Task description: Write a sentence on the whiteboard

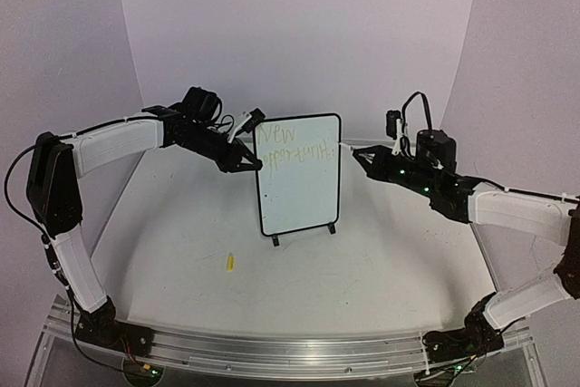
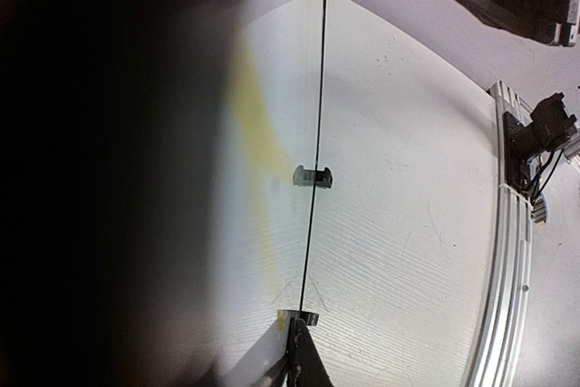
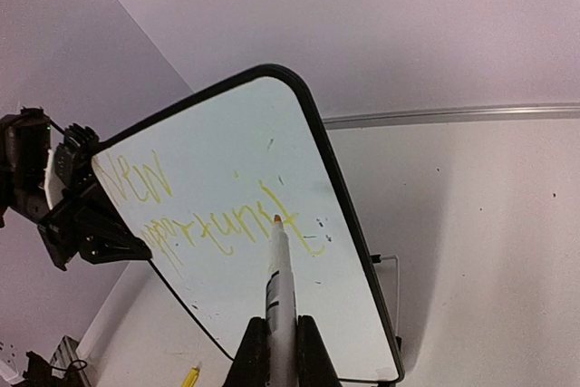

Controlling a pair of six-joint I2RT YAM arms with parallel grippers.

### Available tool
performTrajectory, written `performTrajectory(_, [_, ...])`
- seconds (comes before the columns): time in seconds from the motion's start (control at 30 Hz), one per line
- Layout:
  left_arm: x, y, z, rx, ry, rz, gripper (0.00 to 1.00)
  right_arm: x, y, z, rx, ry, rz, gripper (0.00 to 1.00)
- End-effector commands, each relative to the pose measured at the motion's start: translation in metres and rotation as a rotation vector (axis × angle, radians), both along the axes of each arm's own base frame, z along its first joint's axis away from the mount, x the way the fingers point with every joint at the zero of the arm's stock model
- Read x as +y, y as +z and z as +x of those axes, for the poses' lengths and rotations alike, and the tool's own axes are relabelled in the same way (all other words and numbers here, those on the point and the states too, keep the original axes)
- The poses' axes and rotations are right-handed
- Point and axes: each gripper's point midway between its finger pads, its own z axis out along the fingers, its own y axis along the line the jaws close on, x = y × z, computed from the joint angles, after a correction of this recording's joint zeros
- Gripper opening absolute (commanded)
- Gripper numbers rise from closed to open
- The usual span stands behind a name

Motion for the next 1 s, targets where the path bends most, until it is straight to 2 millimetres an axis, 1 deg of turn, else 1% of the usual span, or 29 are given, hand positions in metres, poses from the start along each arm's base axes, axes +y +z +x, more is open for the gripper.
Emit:
performTrajectory(0.0, [0.014, -0.019, -0.002, -0.005, 0.034, 0.11, 0.0, -0.005, 0.023, -0.012, -0.066, 0.017, 0.031, 0.0])
performTrajectory(0.13, [0.015, -0.016, -0.003, -0.012, 0.035, 0.11, 0.0, -0.004, 0.024, -0.018, -0.062, 0.043, 0.022, 0.0])
performTrajectory(0.37, [0.014, -0.017, -0.004, -0.013, 0.033, 0.113, 0.0, 0.002, 0.02, -0.02, -0.059, 0.096, -0.008, 0.0])
performTrajectory(0.7, [0.013, -0.017, -0.005, -0.015, 0.031, 0.116, 0.0, 0.006, 0.003, -0.016, -0.052, 0.179, -0.043, 0.0])
performTrajectory(0.8, [0.013, -0.018, -0.005, -0.012, 0.03, 0.117, 0.0, 0.008, 0.002, -0.015, -0.055, 0.192, -0.041, 0.0])
performTrajectory(0.97, [0.012, -0.017, -0.006, -0.018, 0.027, 0.117, 0.0, 0.012, -0.002, -0.006, -0.041, 0.178, -0.044, 0.0])
